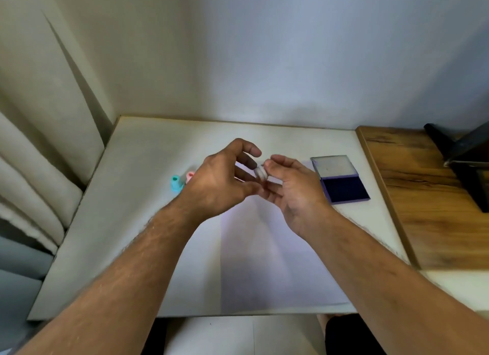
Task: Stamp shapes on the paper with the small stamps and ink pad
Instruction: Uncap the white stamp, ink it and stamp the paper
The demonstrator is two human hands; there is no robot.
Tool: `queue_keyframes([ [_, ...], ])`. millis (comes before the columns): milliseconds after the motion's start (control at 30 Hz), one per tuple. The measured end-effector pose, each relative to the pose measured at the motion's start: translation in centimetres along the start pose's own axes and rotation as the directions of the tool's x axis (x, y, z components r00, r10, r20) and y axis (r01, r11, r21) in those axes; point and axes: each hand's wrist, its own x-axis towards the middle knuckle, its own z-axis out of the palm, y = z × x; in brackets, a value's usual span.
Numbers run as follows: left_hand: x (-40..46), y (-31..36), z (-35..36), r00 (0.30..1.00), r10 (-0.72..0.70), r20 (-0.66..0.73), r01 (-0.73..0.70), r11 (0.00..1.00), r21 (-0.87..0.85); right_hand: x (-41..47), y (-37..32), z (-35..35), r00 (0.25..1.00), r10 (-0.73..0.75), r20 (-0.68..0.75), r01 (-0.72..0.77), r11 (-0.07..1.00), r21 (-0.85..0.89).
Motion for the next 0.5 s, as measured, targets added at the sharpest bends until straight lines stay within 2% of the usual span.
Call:
queue_keyframes([
  [167, 0.5, -0.6, 0.6, 0.993, -0.01, -0.119, 0.022, 0.994, 0.108, 1.0, 1.2, -1.1, 0.99, 0.088, 0.111, -0.098, 0.991, 0.095],
  [333, 1.0, -1.3, 0.3, 0.989, -0.066, -0.131, 0.077, 0.994, 0.08, 2.1, 1.6, -1.3, 0.958, 0.154, 0.241, -0.192, 0.971, 0.143],
  [500, 1.4, -1.7, 0.0, 0.974, -0.16, -0.16, 0.159, 0.987, -0.018, 2.7, 1.6, -1.8, 0.96, 0.12, 0.253, -0.142, 0.987, 0.07],
])
